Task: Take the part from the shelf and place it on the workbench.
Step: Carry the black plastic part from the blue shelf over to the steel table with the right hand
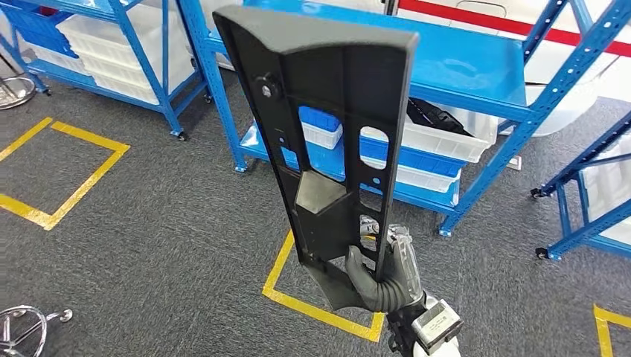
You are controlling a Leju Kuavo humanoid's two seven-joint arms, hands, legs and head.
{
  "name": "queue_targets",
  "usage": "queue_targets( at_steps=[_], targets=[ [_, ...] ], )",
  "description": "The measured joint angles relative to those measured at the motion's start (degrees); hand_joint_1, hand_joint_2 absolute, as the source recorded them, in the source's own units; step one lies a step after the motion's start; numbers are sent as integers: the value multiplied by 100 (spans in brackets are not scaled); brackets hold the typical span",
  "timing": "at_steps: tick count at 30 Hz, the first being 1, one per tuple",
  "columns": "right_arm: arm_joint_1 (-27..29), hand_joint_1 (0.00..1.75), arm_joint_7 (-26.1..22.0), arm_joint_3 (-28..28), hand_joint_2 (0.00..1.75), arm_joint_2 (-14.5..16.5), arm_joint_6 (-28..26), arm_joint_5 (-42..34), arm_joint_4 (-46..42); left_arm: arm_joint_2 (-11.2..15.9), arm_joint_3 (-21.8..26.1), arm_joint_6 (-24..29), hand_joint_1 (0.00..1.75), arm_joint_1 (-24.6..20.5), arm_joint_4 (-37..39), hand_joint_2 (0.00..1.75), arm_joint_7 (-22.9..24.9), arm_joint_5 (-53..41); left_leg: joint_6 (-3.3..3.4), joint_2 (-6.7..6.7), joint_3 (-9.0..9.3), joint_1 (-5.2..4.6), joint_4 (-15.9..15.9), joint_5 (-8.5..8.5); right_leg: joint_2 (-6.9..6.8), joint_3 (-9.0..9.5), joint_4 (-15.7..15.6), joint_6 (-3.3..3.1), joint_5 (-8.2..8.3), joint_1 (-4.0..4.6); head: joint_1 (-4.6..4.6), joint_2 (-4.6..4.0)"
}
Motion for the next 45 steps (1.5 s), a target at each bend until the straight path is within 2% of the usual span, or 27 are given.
queue_targets(
  at_steps=[2,3,4,6,8,10,11,13,15,16,17,18,19,21,23,26,27,29,31,33,34,35,37,39,41,43,45],
  targets=[
    [13,175,-23,1,175,-16,30,-29,28,3,1,0,0,-9,0,175,5,2,11,-109,-35,-3,4,24,49,-275,597,7,-188,-16,4,0],
    [15,175,-35,1,175,-23,35,-42,43,4,2,0,0,-9,0,175,10,3,6,-170,-45,-2,8,34,57,-276,611,48,-152,-27,7,0],
    [16,175,-46,1,175,-28,37,-52,54,4,2,-1,0,-8,0,175,15,4,-4,-234,-50,-1,14,43,76,-163,391,105,-30,-42,6,0],
    [14,175,-61,2,175,-33,42,-58,63,4,1,-1,0,-14,0,175,23,3,-37,-358,-68,-6,53,47,226,218,-399,206,279,-88,9,0],
    [17,175,-70,5,175,-30,51,-58,66,4,1,-1,0,-27,-1,175,28,2,-97,-457,-128,-16,112,44,360,434,-883,212,429,-109,2,0],
    [25,175,-78,7,175,-24,63,-57,69,5,2,0,0,-29,-1,175,30,2,-175,-539,-196,0,135,68,328,443,-934,154,459,-92,-5,0],
    [27,175,-84,7,175,-18,72,-55,70,6,1,-1,0,-23,0,175,30,2,-208,-529,-220,20,149,69,284,439,-941,120,478,-100,-3,0],
    [30,175,-96,7,175,3,94,-52,70,5,-2,-4,0,-19,0,175,30,-4,-265,-348,-325,42,369,-78,192,444,-961,46,508,-121,-21,0],
    [42,175,-103,7,175,18,108,-51,71,3,-3,-7,0,-31,0,175,30,-9,-324,-119,-619,60,1030,-449,83,442,-966,-1,513,-102,-43,0],
    [48,175,-105,7,175,19,111,-51,72,3,-3,-7,0,-37,0,175,30,-8,-349,-73,-800,73,1421,-622,22,436,-965,-11,512,-87,-49,0],
    [53,175,-106,7,175,20,111,-50,74,3,-3,-7,0,-37,0,175,30,-8,-365,-53,-932,82,1702,-714,-36,430,-964,-11,511,-76,-48,0],
    [54,175,-107,7,175,20,111,-50,75,3,-3,-7,0,-34,0,175,30,-8,-372,-40,-966,88,1783,-699,-90,427,-964,-11,511,-70,-49,0],
    [54,175,-108,7,175,20,112,-50,76,3,-3,-7,0,-31,0,175,30,-8,-370,-23,-876,93,1623,-578,-142,429,-963,-10,510,-67,-49,0],
    [50,175,-109,7,175,22,112,-50,76,3,-3,-7,0,-37,-1,175,30,-9,-342,121,-454,85,838,-239,-234,439,-964,-6,505,-58,-49,0],
    [44,175,-110,7,175,23,112,-50,75,3,-3,-7,0,-57,-2,175,28,-8,-288,240,-164,41,264,-69,-307,434,-963,17,494,-20,-43,0],
    [43,175,-113,10,175,33,112,-49,74,8,-2,-14,0,-60,-2,175,26,-13,-183,142,-153,-5,151,-35,-397,425,-972,86,483,3,-39,0],
    [43,175,-120,10,175,35,112,-47,73,10,-3,-28,0,-56,-2,175,27,-28,-140,100,-142,0,115,-9,-366,412,-932,106,451,0,-35,0],
    [51,175,-152,7,175,27,107,-48,69,13,-5,-77,0,-63,-2,175,41,-83,-52,15,-115,26,48,55,-176,245,-545,90,232,-2,-23,0],
    [91,175,-180,4,175,6,96,-51,68,17,-8,-141,0,-73,-2,175,57,-136,-15,-89,-128,23,43,75,6,-106,222,29,-101,-24,-2,0],
    [168,175,-186,4,175,-19,76,-53,57,24,-15,-205,0,-62,-2,175,74,-192,-12,-219,-138,20,47,79,57,-340,700,56,-232,-36,10,0],
    [205,175,-187,5,175,-27,66,-54,41,26,-20,-233,0,-54,-2,175,92,-227,-14,-286,-137,19,51,80,71,-312,633,103,-164,-42,11,0],
    [233,175,-187,6,175,-32,53,-55,15,26,-28,-263,0,-48,-2,175,111,-261,-18,-354,-135,20,61,80,102,-184,353,160,-23,-54,11,0],
    [269,175,-186,8,175,-33,34,-60,-62,25,-62,-325,0,-51,-2,175,182,-359,-52,-480,-161,4,115,68,297,161,-426,243,293,-94,14,0],
    [333,175,-175,9,175,-32,20,-33,-166,25,-144,-380,0,-50,1,175,263,-531,-121,-598,-225,-13,177,66,430,329,-839,229,453,-121,-2,0],
    [428,175,-166,9,175,-28,61,54,-268,26,-265,-355,0,-26,4,175,245,-669,-190,-704,-295,3,217,88,354,319,-852,180,495,-131,-25,0],
    [524,175,-201,3,175,-7,226,156,-384,8,-334,-243,0,-19,7,175,87,-637,-245,-557,-375,20,351,10,247,320,-850,141,517,-149,-43,0],
    [618,175,-269,-8,175,28,455,229,-502,-33,-333,-149,0,-77,4,175,-27,-475,-298,-221,-608,40,840,-265,116,333,-857,72,514,-129,-72,0]
  ],
)
